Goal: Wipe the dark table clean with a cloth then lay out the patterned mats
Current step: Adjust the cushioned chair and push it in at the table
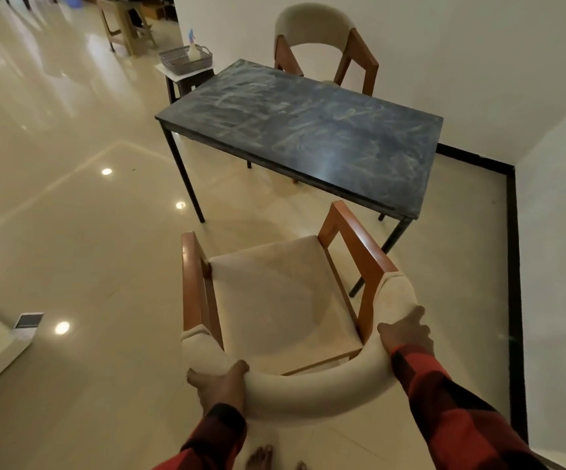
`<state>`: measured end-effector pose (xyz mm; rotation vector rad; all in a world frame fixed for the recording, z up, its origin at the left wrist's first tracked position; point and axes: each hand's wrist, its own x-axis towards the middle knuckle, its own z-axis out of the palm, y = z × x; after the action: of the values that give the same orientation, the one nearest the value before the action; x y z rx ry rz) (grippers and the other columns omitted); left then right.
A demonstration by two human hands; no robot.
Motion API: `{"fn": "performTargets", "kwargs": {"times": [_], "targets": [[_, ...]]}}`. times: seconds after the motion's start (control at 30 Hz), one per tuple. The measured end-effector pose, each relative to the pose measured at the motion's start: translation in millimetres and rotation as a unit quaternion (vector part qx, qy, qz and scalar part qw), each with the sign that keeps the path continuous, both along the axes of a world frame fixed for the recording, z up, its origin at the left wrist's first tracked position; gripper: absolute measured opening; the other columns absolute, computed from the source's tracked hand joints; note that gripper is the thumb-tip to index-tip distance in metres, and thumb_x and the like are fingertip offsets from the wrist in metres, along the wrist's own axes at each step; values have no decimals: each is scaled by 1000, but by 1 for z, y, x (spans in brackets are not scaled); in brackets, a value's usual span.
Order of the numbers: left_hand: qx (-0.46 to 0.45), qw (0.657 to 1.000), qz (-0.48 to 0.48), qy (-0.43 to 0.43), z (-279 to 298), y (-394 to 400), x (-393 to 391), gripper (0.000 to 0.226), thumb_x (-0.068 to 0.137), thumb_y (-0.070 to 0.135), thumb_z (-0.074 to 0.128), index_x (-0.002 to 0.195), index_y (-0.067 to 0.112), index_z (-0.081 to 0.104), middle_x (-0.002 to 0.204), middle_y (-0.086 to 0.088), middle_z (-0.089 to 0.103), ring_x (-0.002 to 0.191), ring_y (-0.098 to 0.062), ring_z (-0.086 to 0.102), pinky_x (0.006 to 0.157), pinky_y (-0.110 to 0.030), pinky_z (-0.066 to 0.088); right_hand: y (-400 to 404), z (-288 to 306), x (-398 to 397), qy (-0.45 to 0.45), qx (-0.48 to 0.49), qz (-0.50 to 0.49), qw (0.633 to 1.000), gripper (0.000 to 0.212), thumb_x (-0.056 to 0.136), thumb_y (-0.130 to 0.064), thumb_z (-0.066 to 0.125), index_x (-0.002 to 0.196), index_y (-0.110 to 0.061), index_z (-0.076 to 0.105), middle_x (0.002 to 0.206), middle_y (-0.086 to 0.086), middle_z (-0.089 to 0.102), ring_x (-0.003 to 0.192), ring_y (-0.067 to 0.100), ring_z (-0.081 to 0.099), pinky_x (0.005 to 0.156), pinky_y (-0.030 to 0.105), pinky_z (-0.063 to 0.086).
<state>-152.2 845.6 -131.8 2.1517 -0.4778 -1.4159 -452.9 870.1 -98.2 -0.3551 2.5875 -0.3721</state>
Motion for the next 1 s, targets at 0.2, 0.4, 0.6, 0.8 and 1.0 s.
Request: {"fn": "performTargets", "kwargs": {"times": [0.2, 0.4, 0.6, 0.8, 1.0], "targets": [[0, 1000, 1, -2, 4, 0, 0, 108, 67, 17, 87, 148, 30, 17, 133, -22, 51, 111, -47, 55, 91, -65, 51, -6, -1, -13, -31, -21, -15, 999, 76, 84, -36, 65, 145, -14, 25, 129, 23, 55, 115, 44, 54, 98, 53, 48], [22, 999, -19, -43, 8, -7, -4, 80, 76, 13, 75, 139, 23, 27, 116, -19, 52, 96, -42, 53, 90, -64, 51, -11, -5, -46, -146, -30, -41, 988, 75, 74, -26, 73, 136, -17, 31, 113, 16, 50, 92, 41, 50, 80, 64, 54], [23, 996, -26, -80, 12, -12, -1, 69, 76, 11, 73, 135, 12, 37, 119, -22, 56, 103, -46, 56, 93, -62, 51, -9, -8, -56, -177, -22, -18, 984, 74, 78, -17, 71, 140, -19, 31, 120, 17, 49, 96, 42, 50, 50, 48, 54], [3, 994, -40, -102, 22, -34, 17, 59, 73, 11, 74, 126, 8, 49, 109, -21, 59, 96, -43, 57, 92, -58, 52, -14, -11, -43, -187, -29, -9, 982, 58, 81, -16, 69, 133, -15, 42, 89, 8, 49, 72, 33, 51, 40, 34, 50], [-6, 994, -45, -95, 29, -85, 48, 58, 75, 6, 73, 128, 7, 49, 108, -19, 58, 95, -40, 54, 92, -58, 51, -34, -9, -5, -187, -61, -40, 980, 56, 85, -19, 67, 135, -17, 41, 94, 9, 51, 69, 29, 49, 43, 36, 51]]}}
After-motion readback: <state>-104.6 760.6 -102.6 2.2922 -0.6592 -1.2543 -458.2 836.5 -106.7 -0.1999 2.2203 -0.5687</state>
